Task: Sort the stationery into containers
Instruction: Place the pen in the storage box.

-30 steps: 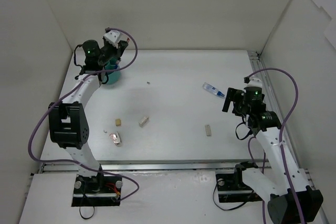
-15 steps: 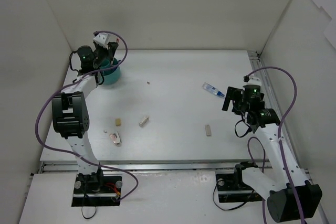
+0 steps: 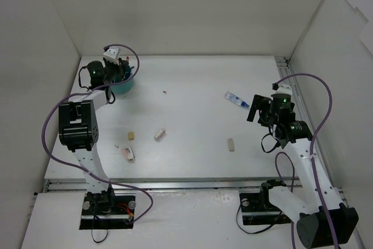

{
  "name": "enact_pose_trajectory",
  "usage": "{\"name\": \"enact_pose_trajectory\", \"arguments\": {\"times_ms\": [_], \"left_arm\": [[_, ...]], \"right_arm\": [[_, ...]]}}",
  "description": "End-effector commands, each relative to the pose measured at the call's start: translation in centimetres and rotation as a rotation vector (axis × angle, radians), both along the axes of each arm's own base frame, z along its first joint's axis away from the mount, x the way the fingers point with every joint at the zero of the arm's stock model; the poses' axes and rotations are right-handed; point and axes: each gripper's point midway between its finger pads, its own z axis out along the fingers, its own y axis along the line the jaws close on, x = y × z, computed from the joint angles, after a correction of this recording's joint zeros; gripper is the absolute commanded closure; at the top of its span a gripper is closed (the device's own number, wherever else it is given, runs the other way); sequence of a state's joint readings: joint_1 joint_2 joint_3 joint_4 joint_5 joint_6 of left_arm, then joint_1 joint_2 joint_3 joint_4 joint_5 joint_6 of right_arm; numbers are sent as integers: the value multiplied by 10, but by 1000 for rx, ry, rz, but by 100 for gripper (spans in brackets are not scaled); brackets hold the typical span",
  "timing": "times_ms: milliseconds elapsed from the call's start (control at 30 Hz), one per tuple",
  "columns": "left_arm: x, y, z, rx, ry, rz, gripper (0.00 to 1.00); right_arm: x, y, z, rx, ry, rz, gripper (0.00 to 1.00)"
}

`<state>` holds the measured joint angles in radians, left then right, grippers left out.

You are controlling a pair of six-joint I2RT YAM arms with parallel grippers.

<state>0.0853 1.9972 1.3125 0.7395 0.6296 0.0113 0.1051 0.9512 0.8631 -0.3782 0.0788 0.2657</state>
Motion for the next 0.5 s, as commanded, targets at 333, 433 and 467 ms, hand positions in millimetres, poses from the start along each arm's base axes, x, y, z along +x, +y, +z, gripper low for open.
{"name": "enact_pose_trajectory", "arguments": {"times_ms": [333,433,467], "left_arm": [[-34,9,85,-50,-143,47,1],[-49,2,103,-82,-127,18,0],[-52,1,107,-123,-101,19,0]], "right_arm": [[0,0,26,14,-110,7,2],[-1,1,22,10,-102,16,2],[-1,1,21,8,-100,18,2]]}}
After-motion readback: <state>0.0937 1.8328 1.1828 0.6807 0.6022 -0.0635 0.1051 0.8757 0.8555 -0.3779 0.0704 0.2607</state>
